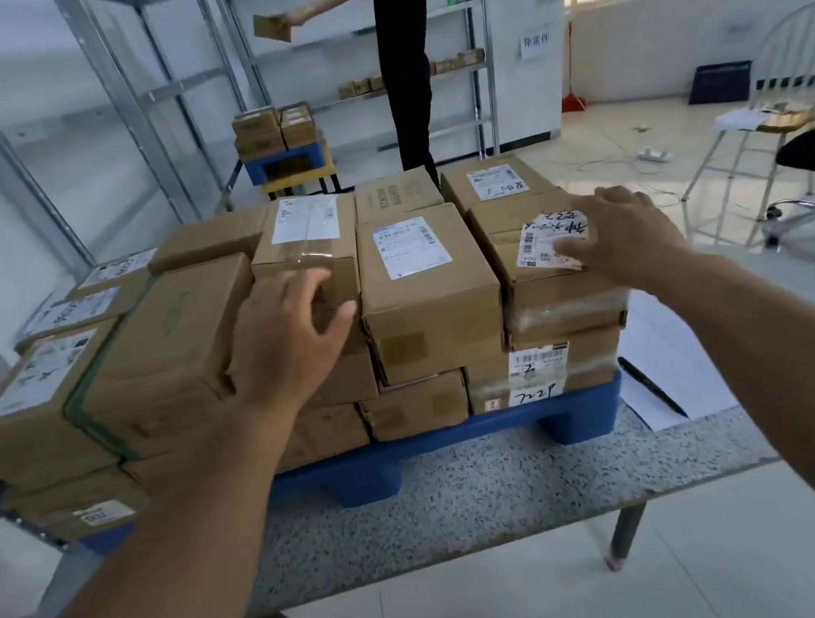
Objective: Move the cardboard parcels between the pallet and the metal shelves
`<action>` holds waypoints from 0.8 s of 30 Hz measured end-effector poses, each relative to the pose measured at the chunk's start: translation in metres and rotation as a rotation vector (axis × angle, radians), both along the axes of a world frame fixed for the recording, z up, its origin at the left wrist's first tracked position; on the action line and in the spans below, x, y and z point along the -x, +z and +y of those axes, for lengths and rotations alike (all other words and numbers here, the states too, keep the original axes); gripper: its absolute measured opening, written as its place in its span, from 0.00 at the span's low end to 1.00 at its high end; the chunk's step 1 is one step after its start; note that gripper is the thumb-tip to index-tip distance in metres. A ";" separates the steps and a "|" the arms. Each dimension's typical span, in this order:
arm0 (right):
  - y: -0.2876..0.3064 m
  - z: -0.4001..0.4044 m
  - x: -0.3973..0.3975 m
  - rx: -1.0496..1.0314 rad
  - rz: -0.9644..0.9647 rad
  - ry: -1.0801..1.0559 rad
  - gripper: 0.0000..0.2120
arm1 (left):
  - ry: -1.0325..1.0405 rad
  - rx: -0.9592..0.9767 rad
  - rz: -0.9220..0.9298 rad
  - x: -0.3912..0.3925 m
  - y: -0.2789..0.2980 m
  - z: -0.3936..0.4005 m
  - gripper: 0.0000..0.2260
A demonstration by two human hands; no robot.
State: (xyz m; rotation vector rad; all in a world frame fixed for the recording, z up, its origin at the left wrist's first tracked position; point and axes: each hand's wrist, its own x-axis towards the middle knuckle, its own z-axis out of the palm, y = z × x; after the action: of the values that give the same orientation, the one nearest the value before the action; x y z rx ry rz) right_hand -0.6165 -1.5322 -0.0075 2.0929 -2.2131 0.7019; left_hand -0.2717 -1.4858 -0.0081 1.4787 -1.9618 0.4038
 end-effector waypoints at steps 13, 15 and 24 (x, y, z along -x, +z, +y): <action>-0.005 -0.011 0.026 -0.220 0.015 0.322 0.17 | 0.028 -0.445 -0.299 0.063 -0.014 -0.032 0.28; -0.005 -0.010 0.025 -0.210 0.030 0.327 0.16 | 0.037 -0.452 -0.283 0.061 -0.017 -0.030 0.29; 0.007 0.016 -0.005 -0.109 0.068 0.247 0.38 | 0.002 -0.396 -0.241 0.073 -0.009 -0.016 0.30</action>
State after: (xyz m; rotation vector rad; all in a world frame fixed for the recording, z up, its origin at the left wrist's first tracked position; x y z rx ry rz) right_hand -0.6111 -1.5160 -0.0006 2.4319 -2.0230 0.5211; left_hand -0.3449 -1.5021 -0.0175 1.7400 -2.3316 0.2072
